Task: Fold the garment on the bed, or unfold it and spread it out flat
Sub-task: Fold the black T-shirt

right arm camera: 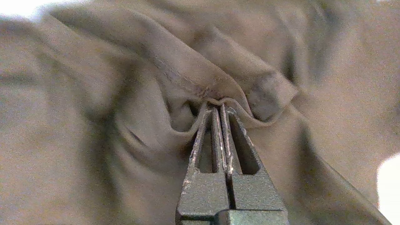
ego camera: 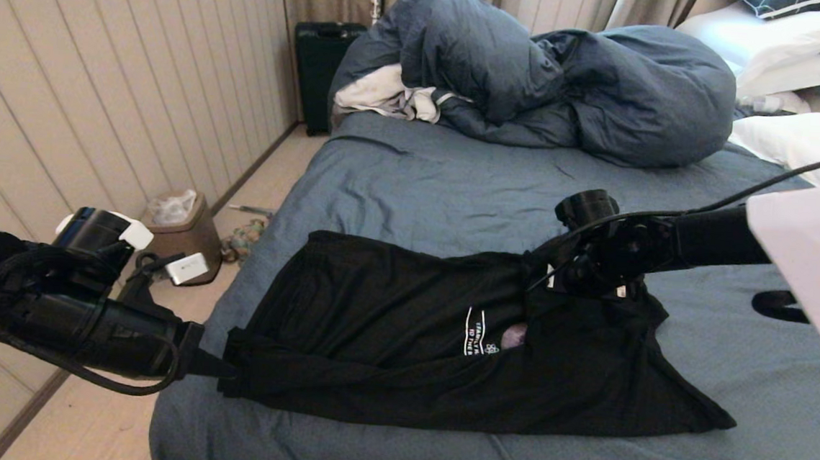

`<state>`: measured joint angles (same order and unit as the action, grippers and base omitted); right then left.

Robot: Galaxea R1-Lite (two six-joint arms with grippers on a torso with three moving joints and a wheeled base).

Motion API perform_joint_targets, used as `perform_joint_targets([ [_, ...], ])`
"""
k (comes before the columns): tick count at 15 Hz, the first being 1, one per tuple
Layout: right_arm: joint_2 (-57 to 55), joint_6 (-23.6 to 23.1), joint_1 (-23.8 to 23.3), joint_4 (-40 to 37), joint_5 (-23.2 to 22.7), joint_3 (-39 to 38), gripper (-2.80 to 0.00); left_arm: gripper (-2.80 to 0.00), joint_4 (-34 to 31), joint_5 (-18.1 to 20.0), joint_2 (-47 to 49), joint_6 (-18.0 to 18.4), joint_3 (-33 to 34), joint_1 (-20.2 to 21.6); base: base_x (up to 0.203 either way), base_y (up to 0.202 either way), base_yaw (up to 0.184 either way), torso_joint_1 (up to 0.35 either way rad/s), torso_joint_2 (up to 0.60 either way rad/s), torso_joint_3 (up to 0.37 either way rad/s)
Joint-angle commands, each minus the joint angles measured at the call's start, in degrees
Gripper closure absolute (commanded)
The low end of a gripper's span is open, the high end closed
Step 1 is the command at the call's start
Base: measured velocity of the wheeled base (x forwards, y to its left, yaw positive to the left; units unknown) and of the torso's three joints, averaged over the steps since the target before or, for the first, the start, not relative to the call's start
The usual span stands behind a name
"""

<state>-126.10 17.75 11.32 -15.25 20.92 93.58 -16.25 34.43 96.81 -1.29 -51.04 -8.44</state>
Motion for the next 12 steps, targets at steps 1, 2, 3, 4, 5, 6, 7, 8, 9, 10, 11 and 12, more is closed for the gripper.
perform_joint_targets([
  [1,-4.0,0.1,0.6,-0.1,0.7,4.5,0.00,0.00,-0.1,0.2,-0.2,0.0,0.1,0.0,0.000,0.000,0.000,0.000,0.00,0.000],
  [2,-5.8,0.1,0.8,-0.1,1.9,7.7,0.00,0.00,-0.1,0.2,-0.3,0.0,0.2,0.0,0.000,0.000,0.000,0.000,0.00,0.000],
  [3,-7.6,0.0,1.0,-0.1,3.5,10.6,0.00,0.00,-0.1,0.2,-0.1,0.0,0.2,0.0,0.000,0.000,0.000,0.000,0.00,0.000],
  [4,-9.3,0.0,1.2,-0.3,4.6,13.9,0.00,0.00,-0.1,0.1,0.0,0.0,0.1,0.0,0.000,0.000,0.000,0.000,0.00,0.000],
  [5,-10.7,0.1,1.8,-0.2,5.4,17.1,0.00,0.00,0.1,0.1,0.1,0.0,0.1,0.1,0.000,0.000,0.000,0.000,0.00,0.000],
  [6,-11.4,0.2,3.1,0.6,5.8,18.8,0.00,0.00,0.3,0.1,0.0,0.0,0.2,0.0,0.000,0.000,0.000,0.000,0.00,0.000],
  [7,-11.5,0.3,4.4,3.2,6.0,18.7,0.00,0.00,0.3,0.1,0.0,0.0,0.2,0.1,0.000,0.000,0.000,0.000,0.00,0.000],
  [8,-11.6,0.5,5.0,5.9,6.3,18.6,0.00,0.00,0.3,0.1,0.1,0.0,0.2,0.0,0.000,0.000,0.000,0.000,0.00,0.000],
  [9,-11.1,1.5,5.0,6.9,6.7,18.5,0.00,0.00,0.3,0.1,0.1,0.0,0.2,0.0,0.000,0.000,0.000,0.000,0.00,0.000],
  [10,-10.1,2.9,5.0,7.0,6.8,18.4,0.00,0.00,0.3,0.1,0.0,0.0,0.2,0.0,0.000,0.000,0.000,0.000,0.00,0.000],
  [11,-7.8,4.1,4.8,6.9,6.7,17.8,0.00,0.00,0.3,0.1,0.0,0.0,0.2,0.1,0.000,0.000,0.000,0.000,0.00,0.000],
  [12,-5.1,4.6,4.6,6.8,6.5,16.6,0.00,0.00,0.3,0.1,0.0,0.0,0.2,0.0,0.000,0.000,0.000,0.000,0.00,0.000],
])
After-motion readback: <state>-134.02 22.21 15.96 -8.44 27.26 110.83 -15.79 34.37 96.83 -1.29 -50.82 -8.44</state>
